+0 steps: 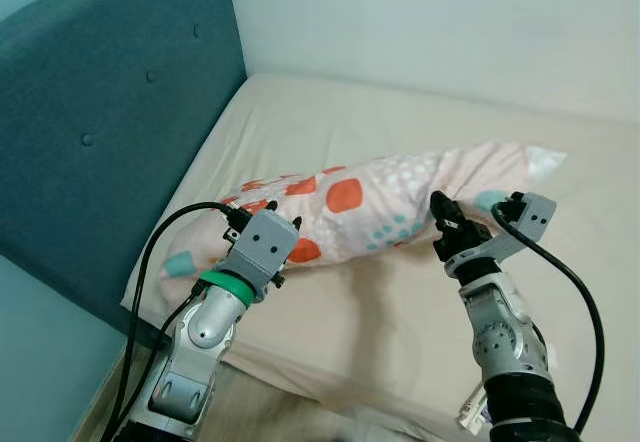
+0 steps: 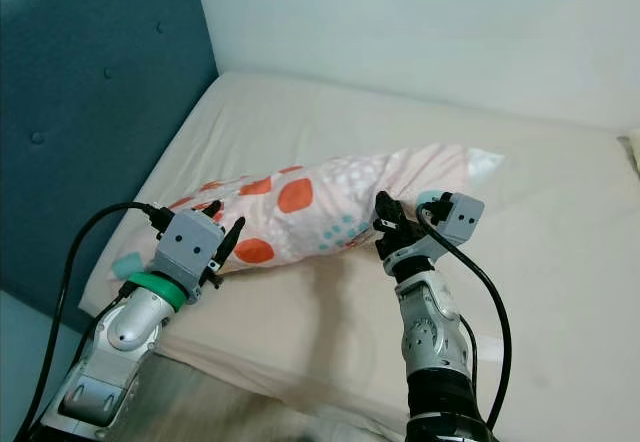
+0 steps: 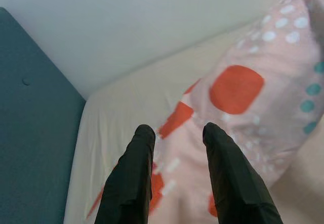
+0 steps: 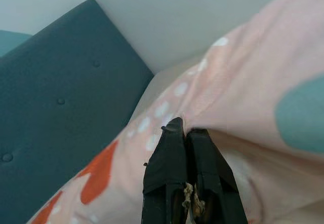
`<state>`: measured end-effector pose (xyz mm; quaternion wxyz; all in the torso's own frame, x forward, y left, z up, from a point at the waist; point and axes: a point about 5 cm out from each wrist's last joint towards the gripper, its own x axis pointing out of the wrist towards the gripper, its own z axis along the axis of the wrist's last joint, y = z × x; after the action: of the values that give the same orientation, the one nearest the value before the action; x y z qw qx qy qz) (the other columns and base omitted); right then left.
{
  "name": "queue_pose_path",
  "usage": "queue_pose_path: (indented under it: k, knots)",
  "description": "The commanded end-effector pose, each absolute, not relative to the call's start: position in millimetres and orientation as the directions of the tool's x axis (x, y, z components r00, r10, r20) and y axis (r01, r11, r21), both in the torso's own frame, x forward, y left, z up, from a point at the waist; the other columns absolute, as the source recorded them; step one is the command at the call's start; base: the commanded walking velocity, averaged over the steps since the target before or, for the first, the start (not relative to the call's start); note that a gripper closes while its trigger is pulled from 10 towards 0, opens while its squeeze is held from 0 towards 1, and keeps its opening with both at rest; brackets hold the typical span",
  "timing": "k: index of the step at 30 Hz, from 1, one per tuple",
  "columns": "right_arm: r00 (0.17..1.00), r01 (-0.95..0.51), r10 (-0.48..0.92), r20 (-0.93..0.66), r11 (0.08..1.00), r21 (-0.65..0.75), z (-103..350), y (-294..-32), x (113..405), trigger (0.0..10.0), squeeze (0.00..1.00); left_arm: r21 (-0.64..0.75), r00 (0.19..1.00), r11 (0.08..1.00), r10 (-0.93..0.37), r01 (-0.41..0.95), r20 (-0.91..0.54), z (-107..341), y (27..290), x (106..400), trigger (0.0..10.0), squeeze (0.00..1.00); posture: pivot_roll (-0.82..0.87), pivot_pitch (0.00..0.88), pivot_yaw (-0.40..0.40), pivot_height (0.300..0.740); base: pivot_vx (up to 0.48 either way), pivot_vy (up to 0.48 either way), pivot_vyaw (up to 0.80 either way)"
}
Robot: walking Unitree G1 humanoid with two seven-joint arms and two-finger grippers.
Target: Clean up the room
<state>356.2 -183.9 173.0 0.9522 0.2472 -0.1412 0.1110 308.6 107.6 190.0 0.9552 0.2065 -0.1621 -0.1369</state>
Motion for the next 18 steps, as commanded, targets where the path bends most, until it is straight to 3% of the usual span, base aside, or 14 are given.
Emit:
queue_pose_path:
  k: [1,13,18]
  knots:
    - [0.937,-0.276,0.153,0.314,0.874,0.400,171,-182,355,10.0,0.00,0.430,0.920,0.878,-0.325,0.208,0.218,182,109,309,10.0,0.00,-0.09,0.141,0.078,0.740,0.000,0.000,0.00]
    - [0.957,-0.201,0.091,0.274,0.891,0.408,165,-190,356,10.0,0.00,0.435,0.920,0.876,-0.327,0.210,0.214,182,109,310,10.0,0.00,-0.09,0.124,0.077,0.740,0.000,0.000,0.00]
    - [0.966,-0.188,0.102,0.236,0.906,0.380,152,-181,351,10.0,0.00,0.457,0.916,0.858,-0.353,0.235,0.191,178,108,309,10.0,0.00,-0.09,0.120,0.078,0.740,0.000,0.000,0.00]
